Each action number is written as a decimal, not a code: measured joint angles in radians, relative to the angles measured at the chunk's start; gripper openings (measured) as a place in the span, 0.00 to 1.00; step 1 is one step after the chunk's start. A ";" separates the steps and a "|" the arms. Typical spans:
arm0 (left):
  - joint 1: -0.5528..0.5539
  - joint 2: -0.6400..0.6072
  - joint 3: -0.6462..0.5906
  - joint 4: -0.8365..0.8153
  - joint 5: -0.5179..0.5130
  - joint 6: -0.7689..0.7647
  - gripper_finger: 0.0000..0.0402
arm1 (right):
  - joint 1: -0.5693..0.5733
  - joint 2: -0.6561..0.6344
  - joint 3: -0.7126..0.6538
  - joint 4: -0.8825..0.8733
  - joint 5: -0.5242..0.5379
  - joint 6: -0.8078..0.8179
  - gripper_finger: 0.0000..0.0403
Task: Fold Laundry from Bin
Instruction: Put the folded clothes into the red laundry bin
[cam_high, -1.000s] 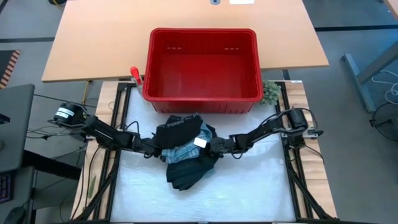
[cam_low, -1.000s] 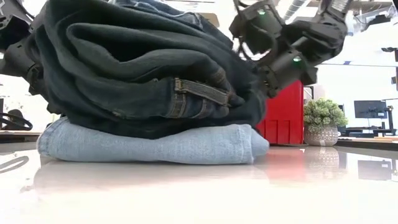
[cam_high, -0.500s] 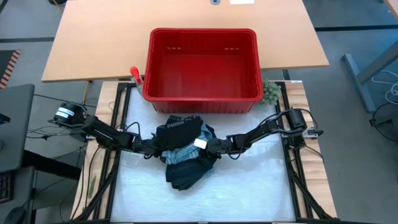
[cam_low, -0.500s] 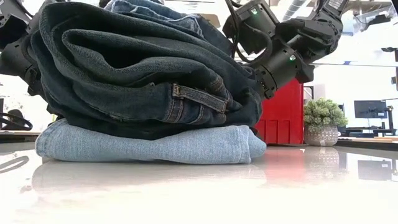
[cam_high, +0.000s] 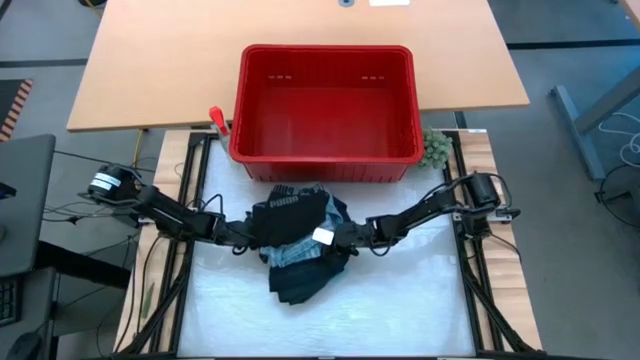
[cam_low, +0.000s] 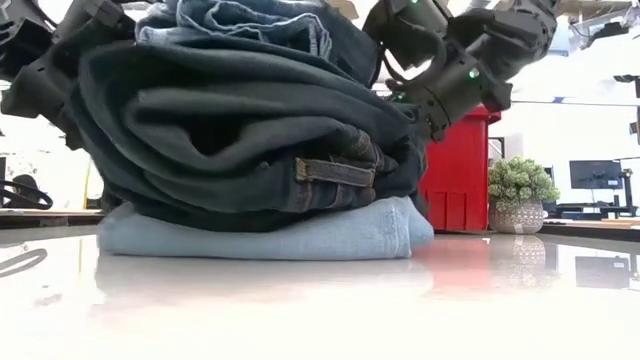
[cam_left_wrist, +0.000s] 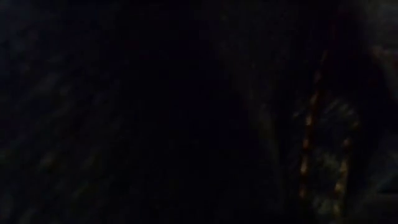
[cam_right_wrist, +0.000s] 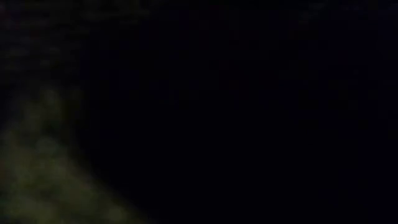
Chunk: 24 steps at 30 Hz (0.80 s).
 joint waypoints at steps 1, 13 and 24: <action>0.002 -0.009 0.008 -0.016 -0.011 0.019 0.22 | -0.002 -0.012 0.000 -0.011 0.005 -0.025 0.38; 0.068 -0.063 0.159 -0.308 0.067 0.212 0.21 | -0.007 -0.047 0.008 -0.039 0.018 -0.037 0.38; 0.150 -0.273 0.366 -0.679 0.080 0.373 0.21 | -0.074 -0.241 0.015 -0.085 0.000 -0.169 0.38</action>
